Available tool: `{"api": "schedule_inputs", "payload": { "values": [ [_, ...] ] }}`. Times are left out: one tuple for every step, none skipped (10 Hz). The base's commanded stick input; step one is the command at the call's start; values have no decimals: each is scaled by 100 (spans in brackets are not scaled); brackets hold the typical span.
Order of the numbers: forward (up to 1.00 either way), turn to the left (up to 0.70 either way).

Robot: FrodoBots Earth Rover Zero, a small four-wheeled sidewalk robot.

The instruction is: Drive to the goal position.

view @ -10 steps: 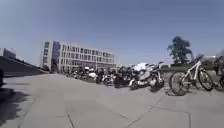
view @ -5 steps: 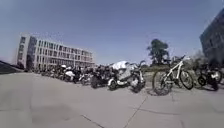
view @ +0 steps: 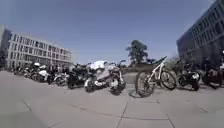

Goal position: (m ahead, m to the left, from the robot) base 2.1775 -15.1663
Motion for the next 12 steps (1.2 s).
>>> {"api": "schedule_inputs", "payload": {
  "values": [
    [-70, 35],
    [-70, 35],
    [-70, 35],
    [-70, 35],
    [-70, 35],
    [-70, 35],
    [-70, 35],
    [-70, 35],
    [-64, 38],
    [-34, 53],
    [-3, 68],
    [0, 26]
  ]
}}
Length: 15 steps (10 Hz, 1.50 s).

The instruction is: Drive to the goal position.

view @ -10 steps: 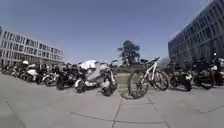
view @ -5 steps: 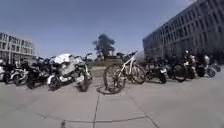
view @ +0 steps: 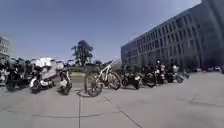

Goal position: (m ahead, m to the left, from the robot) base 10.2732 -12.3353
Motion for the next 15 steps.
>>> {"api": "schedule_inputs", "payload": {
  "values": [
    [49, -24],
    [70, -35],
    [70, -35],
    [70, -35],
    [70, -35],
    [70, -35],
    [70, -35],
    [70, -35],
    [70, -35],
    [70, -35],
    [70, -35],
    [70, -35],
    [70, -35],
    [70, -35],
    [70, -35]
  ]
}}
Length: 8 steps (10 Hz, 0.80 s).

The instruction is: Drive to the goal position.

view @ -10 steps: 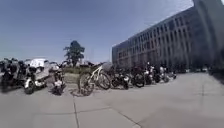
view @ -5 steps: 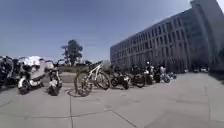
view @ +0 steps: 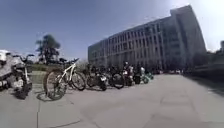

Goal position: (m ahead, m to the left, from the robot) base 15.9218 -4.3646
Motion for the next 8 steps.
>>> {"api": "schedule_inputs", "payload": {
  "values": [
    [70, -35],
    [70, -35],
    [70, -35],
    [70, -35],
    [70, -35],
    [70, -35],
    [70, -35],
    [70, -35]
  ]
}}
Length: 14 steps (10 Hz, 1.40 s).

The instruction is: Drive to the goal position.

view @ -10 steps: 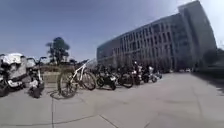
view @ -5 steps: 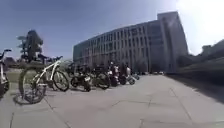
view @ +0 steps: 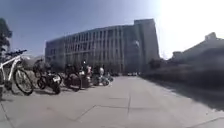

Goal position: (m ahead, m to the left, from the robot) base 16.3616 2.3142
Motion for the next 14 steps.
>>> {"api": "schedule_inputs", "payload": {
  "values": [
    [70, -35],
    [70, -27],
    [70, -8],
    [70, 0],
    [70, 0],
    [70, 0],
    [70, 0],
    [70, 0],
    [70, 0],
    [70, 0],
    [70, 0],
    [70, 0],
    [70, 0],
    [70, 0]
  ]
}}
